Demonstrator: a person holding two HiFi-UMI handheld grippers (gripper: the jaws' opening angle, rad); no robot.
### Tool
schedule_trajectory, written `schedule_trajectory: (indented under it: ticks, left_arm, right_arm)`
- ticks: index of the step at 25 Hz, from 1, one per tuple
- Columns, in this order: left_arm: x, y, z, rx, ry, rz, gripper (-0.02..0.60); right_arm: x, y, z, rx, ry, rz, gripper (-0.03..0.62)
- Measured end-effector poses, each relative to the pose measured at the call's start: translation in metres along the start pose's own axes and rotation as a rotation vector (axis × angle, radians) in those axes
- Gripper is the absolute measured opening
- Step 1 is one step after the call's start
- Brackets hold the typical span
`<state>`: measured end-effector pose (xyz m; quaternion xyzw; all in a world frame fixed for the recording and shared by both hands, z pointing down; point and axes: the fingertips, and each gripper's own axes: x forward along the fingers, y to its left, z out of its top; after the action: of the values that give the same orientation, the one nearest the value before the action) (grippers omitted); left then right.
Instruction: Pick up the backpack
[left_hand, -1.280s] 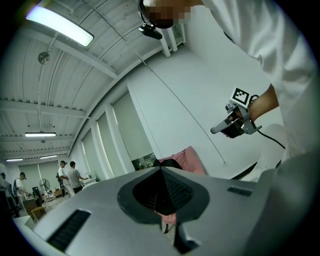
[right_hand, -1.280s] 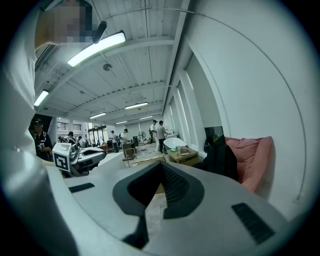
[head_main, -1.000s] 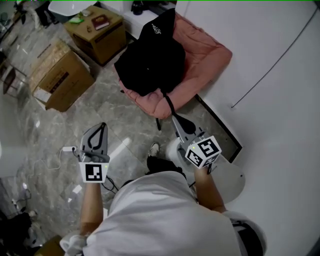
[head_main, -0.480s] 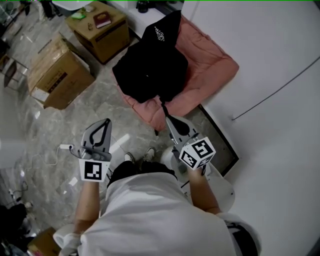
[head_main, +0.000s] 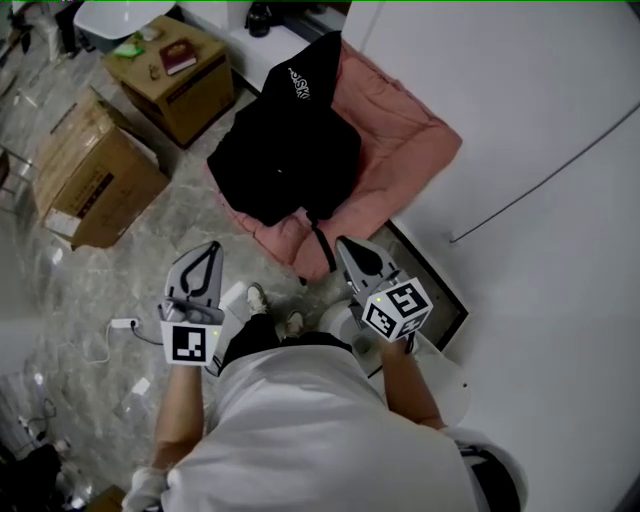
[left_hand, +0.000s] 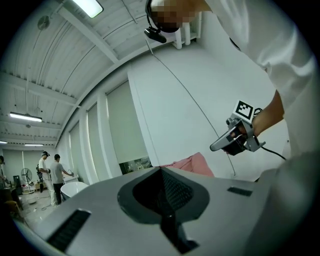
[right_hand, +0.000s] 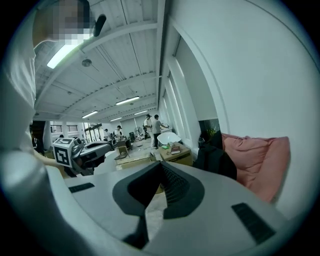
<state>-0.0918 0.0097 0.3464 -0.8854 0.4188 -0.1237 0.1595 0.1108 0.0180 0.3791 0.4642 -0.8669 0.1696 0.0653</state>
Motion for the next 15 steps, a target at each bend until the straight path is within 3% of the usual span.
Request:
schedule_trajectory:
  ticks: [9, 15]
  left_arm:
    - [0.037, 0.038, -0.022, -0.031, -0.037, -0.034, 0.015]
    - [0.059, 0.044, -0.047, -0.034, 0.014, -0.077, 0.015]
  right_arm:
    - [0.049, -0.027, 0.007, -0.06, 0.075, -0.059, 0.021]
    - [0.086, -0.074, 0.003, -0.045, 0.075, -0.086, 0.021]
